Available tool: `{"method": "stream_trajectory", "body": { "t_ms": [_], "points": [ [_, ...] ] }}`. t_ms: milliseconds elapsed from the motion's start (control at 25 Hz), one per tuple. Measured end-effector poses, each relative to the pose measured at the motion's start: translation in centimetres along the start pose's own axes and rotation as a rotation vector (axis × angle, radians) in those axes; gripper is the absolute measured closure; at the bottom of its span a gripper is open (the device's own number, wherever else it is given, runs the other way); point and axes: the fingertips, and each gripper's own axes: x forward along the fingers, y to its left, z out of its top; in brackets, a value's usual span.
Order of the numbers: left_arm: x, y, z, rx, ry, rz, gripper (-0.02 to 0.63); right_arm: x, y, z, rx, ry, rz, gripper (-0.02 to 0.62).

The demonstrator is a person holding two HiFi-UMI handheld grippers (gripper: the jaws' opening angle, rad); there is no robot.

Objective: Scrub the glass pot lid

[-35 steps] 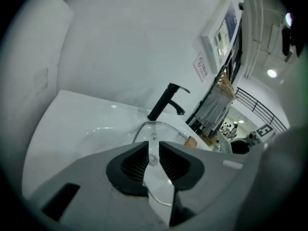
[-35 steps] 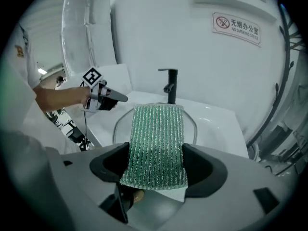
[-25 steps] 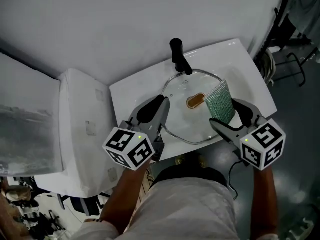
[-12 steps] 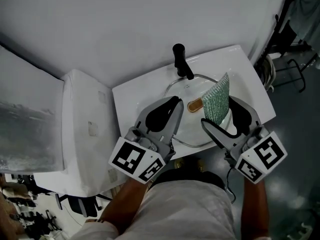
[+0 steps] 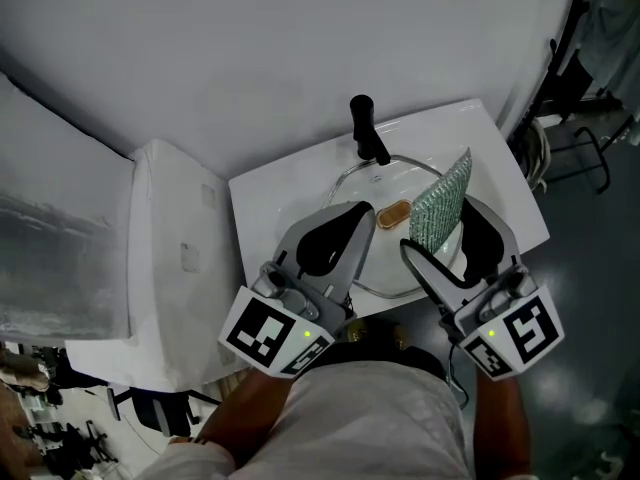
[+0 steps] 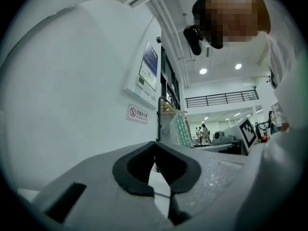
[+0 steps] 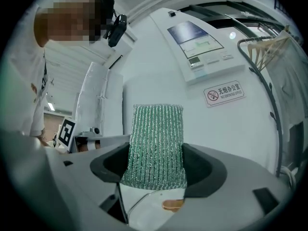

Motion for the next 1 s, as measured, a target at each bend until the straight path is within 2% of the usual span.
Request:
{"method": "stream_trajectory", "body": {
  "t_ms": [1000],
  "points": [
    [-0.88,-0.02,1.03,-0.006,-0.034,0.012,0.591,-0.12,0.72,0.34,-0.012,-0.010,0.015,0.258]
  ]
}}
